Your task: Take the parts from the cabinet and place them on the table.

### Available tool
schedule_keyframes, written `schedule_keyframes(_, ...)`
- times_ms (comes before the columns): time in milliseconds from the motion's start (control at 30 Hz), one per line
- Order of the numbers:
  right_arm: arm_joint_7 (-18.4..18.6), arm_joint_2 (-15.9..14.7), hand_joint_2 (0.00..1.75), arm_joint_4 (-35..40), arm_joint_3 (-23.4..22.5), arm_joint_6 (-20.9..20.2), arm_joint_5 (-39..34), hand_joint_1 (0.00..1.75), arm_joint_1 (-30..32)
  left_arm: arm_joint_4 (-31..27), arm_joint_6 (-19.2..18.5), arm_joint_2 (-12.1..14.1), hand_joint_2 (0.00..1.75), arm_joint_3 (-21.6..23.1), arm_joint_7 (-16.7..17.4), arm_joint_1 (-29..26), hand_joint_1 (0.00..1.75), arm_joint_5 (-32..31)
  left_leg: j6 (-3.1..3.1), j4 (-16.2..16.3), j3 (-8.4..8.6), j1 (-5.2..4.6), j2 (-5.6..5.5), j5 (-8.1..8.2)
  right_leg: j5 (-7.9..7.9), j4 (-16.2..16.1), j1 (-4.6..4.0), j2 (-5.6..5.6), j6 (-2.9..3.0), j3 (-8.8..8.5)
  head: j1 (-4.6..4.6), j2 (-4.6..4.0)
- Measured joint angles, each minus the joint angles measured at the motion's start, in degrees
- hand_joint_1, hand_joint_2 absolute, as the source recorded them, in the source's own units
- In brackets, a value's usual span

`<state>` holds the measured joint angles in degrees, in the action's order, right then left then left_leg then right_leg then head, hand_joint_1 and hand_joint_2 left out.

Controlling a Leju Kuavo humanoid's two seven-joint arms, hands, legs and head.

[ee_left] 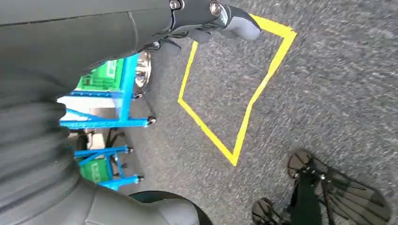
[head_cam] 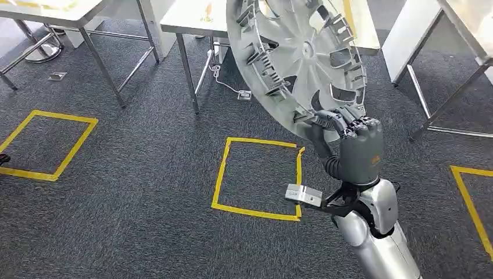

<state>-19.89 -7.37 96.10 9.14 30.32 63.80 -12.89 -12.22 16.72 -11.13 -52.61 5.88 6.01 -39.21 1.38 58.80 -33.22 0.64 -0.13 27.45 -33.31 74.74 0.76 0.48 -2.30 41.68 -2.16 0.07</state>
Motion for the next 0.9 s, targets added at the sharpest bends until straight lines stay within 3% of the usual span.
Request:
schedule_keyframes(67,0.0,0.0,1.75,0.0,0.0,0.0,0.0,1.75,-0.1,0.0,0.0,-0.2,1.75,0.0,0.3,0.0,0.0,0.1,-0.23,0.1,1.14,0.0,-0.04,0.85,6.63,-10.0,0.02,-0.28,0.34,-3.96,0.0,0.0)
schedule_keyframes(100,0.0,0.0,1.75,0.0,0.0,0.0,0.0,1.75,-0.1,0.0,0.0,-0.2,1.75,0.0,0.3,0.0,0.0,0.1,-0.48,0.1,1.36,0.0,-0.06,1.24,8.86,-14.9,-0.03,-0.68,0.65,-5.86,0.0,0.0)
schedule_keyframes(133,0.0,0.0,1.75,-0.1,0.0,0.0,0.0,1.75,-0.3,0.0,0.0,-0.2,1.75,0.0,0.3,0.0,0.0,0.1,-0.87,0.3,1.41,-0.38,-0.06,1.52,7.67,-15.8,-0.58,-1.04,1.01,-6.35,0.11,0.0)
schedule_keyframes(233,-0.1,-0.1,1.75,-0.1,0.0,-0.1,0.0,1.75,-0.4,0.0,0.0,-0.3,1.75,0.0,0.0,0.0,0.0,0.1,-1.77,-0.2,1.68,-0.21,0.2,1.76,7.4,-15.9,-0.86,-0.45,1.9,-6.15,0.11,0.0)
schedule_keyframes(300,-0.1,-0.1,1.75,-0.1,0.0,-0.1,0.0,1.75,-0.4,-0.1,0.0,-0.2,1.75,0.0,0.5,0.1,0.0,0.1,-2.44,0.3,1.91,-0.18,0.26,2.49,7.46,-16.7,-0.12,-0.33,2.52,-7.26,0.09,0.0)
schedule_keyframes(333,-0.1,-0.1,1.75,-0.1,0.0,-0.2,-0.1,1.75,-0.5,0.0,0.0,-0.2,1.75,0.0,0.8,0.1,0.0,0.1,-2.56,2.9,0.95,-0.32,0.18,3.7,7.1,-16.8,-0.03,-0.38,3.14,-7.74,0.5,0.0)
schedule_keyframes(400,-0.2,-0.1,1.75,-0.2,0.1,-0.2,-0.2,1.75,-0.5,0.0,0.0,-0.3,1.75,-0.1,0.7,0.1,0.0,0.1,-2.98,12.7,-4.6,-0.05,0.16,7.61,6.48,-16.8,-0.06,-0.38,3.6,-8.33,0.61,0.0)
schedule_keyframes(433,-0.2,-0.1,1.75,-0.2,0.1,-0.2,-0.2,1.75,-0.5,0.0,0.0,-0.3,1.75,-0.1,0.7,0.0,0.0,0.1,-3.11,16.8,-7.14,-0.03,0.15,8.73,6.17,-16.8,-0.06,-0.32,3.58,-8.6,0.63,0.0)
schedule_keyframes(467,-0.2,-0.1,1.75,-0.4,0.1,-0.2,-0.2,1.75,-0.5,0.0,0.0,-0.3,1.75,-0.2,0.7,-0.1,0.0,0.1,-3.19,18.6,-8.74,-0.02,0.15,8.36,5.88,-16.8,-0.06,-0.17,3.53,-8.97,0.63,0.0)
schedule_keyframes(500,-0.2,-0.1,1.75,-0.5,0.1,-0.2,-0.3,1.75,-0.5,0.0,0.0,-0.2,1.75,-0.4,1.0,-0.1,0.0,0.1,-3.23,17.5,-8.9,0.04,0.16,6.37,5.52,-16.8,-0.01,0.0,3.36,-9.49,0.63,0.02)
schedule_keyframes(533,-0.2,-0.1,1.75,-0.7,0.1,-0.2,-0.4,1.75,-0.6,0.0,0.0,-0.2,1.75,-0.5,1.0,-0.1,0.0,0.1,-3.21,14.1,-7.84,0.12,0.16,3.45,5.11,-16.7,0.04,0.11,3.2,-10.05,0.66,0.0)
schedule_keyframes(600,-0.3,-0.1,1.75,-1.0,0.1,-0.2,-0.4,1.75,-0.8,0.0,-0.1,-0.1,1.75,-0.5,0.9,0.0,0.0,0.1,-3.12,3.2,-3.59,0.25,0.17,-3.13,4.06,-16.7,0.16,0.18,2.58,-11.29,0.68,0.0)
schedule_keyframes(633,-0.4,-0.1,1.75,-1.3,0.1,-0.2,-0.4,1.75,-1.1,0.0,-0.5,-0.1,1.75,-0.5,0.9,0.0,0.0,0.2,-3.0,1.6,-2.66,0.12,0.01,-2.41,3.63,-16.5,-0.2,0.24,2.1,-11.28,0.81,0.0)
schedule_keyframes(667,-0.6,-0.1,1.75,-1.4,0.1,-0.3,-0.4,1.75,-1.5,0.0,-0.6,-0.2,1.75,-0.5,0.5,0.2,0.0,0.2,-2.36,0.8,-2.52,0.15,-0.01,-2.13,3.54,-16.3,-0.33,0.45,1.83,-10.98,1.01,0.02)
schedule_keyframes(733,-1.1,-0.1,1.75,-1.6,0.2,-0.3,-0.3,1.75,-2.0,0.0,-0.6,-0.2,1.75,-0.6,0.2,0.3,0.0,0.2,-1.6,1.0,-2.76,-0.14,-0.01,-1.73,3.47,-16.8,-0.22,0.49,1.31,-11.15,0.79,0.0)
schedule_keyframes(800,-1.0,-0.1,1.75,-1.8,0.3,-0.3,-0.3,1.75,-2.4,0.0,-0.8,-0.3,1.75,-0.6,0.4,0.4,0.0,0.1,-0.7,0.6,-2.04,0.23,-0.01,-1.48,2.71,-16.5,-0.05,0.27,0.5,-11.61,0.74,0.0)
schedule_keyframes(833,-1.0,-0.1,1.75,-1.8,0.4,-0.3,-0.3,1.75,-2.6,0.0,-0.8,-0.3,1.75,-0.6,0.3,0.5,0.0,0.1,-0.25,0.6,-1.74,0.23,0.0,-1.19,1.8,-14.2,-0.05,-0.04,0.4,-10.75,0.66,0.0)
schedule_keyframes(900,-1.1,-0.1,1.75,-2.1,0.4,-0.3,-0.4,1.75,-2.9,0.0,-0.8,-0.3,1.75,-0.6,0.0,0.8,0.0,-0.1,0.17,0.6,-1.41,0.13,0.0,-0.79,-1.79,-5.3,-0.06,-0.12,0.17,-5.63,0.55,0.0)
